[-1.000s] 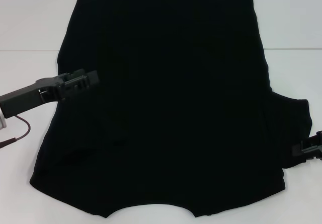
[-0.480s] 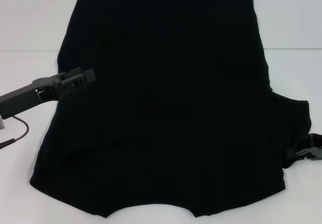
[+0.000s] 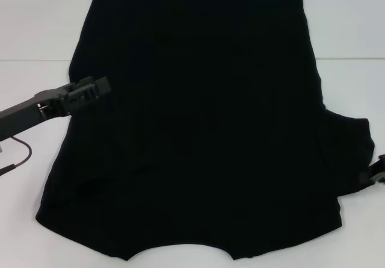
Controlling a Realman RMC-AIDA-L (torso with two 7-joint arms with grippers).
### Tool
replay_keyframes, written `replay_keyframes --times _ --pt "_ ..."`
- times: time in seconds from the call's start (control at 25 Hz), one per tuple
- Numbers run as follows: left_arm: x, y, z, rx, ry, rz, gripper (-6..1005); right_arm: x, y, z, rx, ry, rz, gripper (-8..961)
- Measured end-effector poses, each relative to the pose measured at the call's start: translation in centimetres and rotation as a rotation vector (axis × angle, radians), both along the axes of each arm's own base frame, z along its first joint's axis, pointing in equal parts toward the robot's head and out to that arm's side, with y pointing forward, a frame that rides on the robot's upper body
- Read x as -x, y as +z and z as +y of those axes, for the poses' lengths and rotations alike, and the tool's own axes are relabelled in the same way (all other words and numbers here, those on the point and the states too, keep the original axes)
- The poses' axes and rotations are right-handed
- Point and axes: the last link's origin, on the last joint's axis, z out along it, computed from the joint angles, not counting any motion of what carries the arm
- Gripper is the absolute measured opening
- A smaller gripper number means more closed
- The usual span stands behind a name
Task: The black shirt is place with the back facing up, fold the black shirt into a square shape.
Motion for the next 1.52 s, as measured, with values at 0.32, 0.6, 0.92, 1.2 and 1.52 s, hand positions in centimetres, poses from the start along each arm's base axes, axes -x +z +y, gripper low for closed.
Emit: replay_keyframes --times 0.32,0.6,0.92,1.2,1.52 --pt "0.1 0.0 -0.3 0.004 -0.001 -0.011 577 -1.8 5.0 0.6 -0.171 -0.001 -0.041 22" --pt "0.2 0.0 -0.4 0.002 0.006 -0.015 576 -1.3 5.9 0.9 -0.255 0.141 0.01 28" --pt "0.2 0.6 -0.2 -0.022 0.009 -0.028 577 1.6 2.6 1.5 -0.091 0.346 -0.023 36" --pt "0.1 0.7 -0.1 -0.023 0.007 -0.028 577 5.4 0.6 3.3 0.059 0.583 -0.157 43" --pt "0.3 0.7 -0.3 -0.037 0.017 -0.056 577 10.2 -2.5 4.7 0.23 0.858 -0.263 50"
